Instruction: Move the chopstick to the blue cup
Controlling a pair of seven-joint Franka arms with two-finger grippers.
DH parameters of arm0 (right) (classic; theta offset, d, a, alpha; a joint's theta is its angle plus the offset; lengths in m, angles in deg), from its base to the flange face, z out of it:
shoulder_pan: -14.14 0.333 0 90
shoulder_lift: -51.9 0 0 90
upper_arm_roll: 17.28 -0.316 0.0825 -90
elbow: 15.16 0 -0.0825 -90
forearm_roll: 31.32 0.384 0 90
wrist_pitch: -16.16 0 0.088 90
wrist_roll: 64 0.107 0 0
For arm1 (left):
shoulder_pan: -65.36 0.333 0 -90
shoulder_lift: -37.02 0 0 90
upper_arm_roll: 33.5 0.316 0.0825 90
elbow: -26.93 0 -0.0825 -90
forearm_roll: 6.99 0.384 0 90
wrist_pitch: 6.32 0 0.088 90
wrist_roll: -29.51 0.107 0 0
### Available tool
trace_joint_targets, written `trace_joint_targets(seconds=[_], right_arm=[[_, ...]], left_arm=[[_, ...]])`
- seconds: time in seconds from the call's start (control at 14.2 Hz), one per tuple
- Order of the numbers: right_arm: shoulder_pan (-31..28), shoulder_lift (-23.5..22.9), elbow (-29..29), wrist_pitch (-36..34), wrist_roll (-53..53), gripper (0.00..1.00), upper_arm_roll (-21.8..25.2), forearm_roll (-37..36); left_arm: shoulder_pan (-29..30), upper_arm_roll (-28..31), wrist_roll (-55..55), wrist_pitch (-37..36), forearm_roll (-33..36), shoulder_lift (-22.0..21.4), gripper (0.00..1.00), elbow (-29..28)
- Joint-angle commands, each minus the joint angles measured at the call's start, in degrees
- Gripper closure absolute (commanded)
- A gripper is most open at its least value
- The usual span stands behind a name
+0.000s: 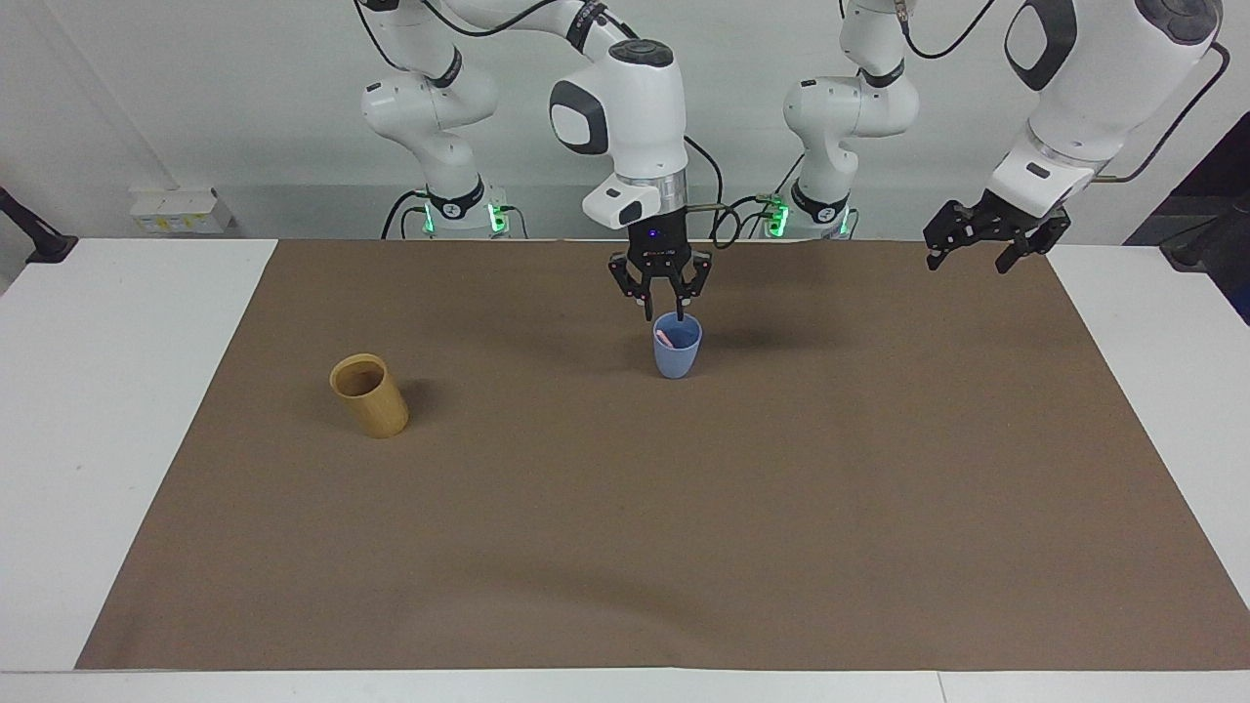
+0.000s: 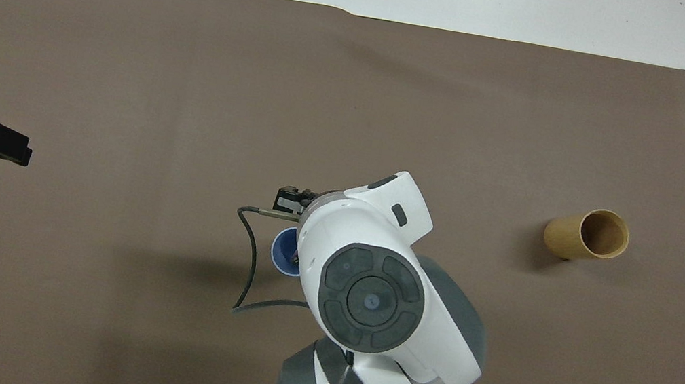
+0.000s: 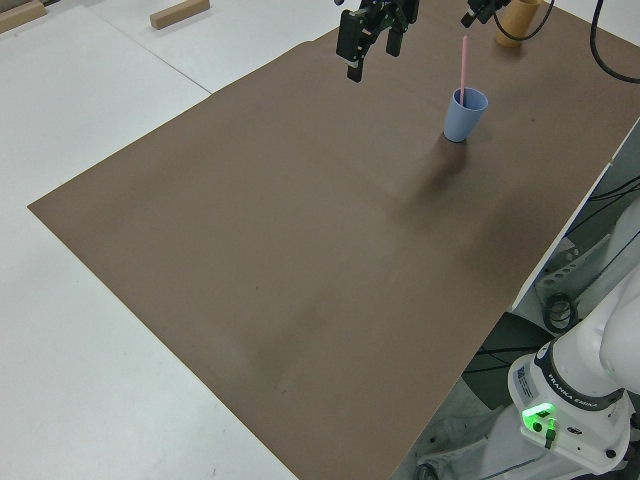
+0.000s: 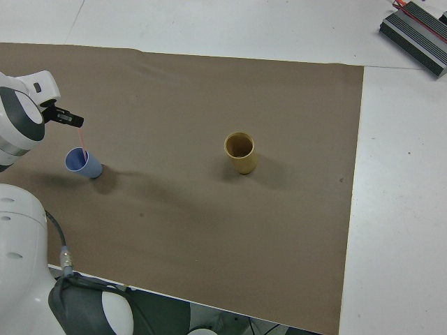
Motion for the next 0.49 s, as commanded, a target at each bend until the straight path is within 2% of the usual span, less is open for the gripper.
trace_joint_targets(seconds=[0.0, 0.21, 0.42], right_arm=[[-2.6, 3.1, -0.3, -2.6, -0.9, 0.00, -0.5, -0.7], [-6.9, 7.8, -0.4, -9.8, -5.6, 0.00, -0.4, 0.0], [-13.8, 12.8, -0.4, -18.1, -12.5, 0.00, -0.1, 4.5]], left_arm=[[0.4, -0.3, -0.5, -0.6, 0.6, -0.1, 0.00, 0.7], [0.4, -0.3, -0.5, -0.6, 0.6, -0.1, 0.00, 0.7], [0.4, -0.3, -0.4, -0.6, 0.6, -0.1, 0.00, 0.7]])
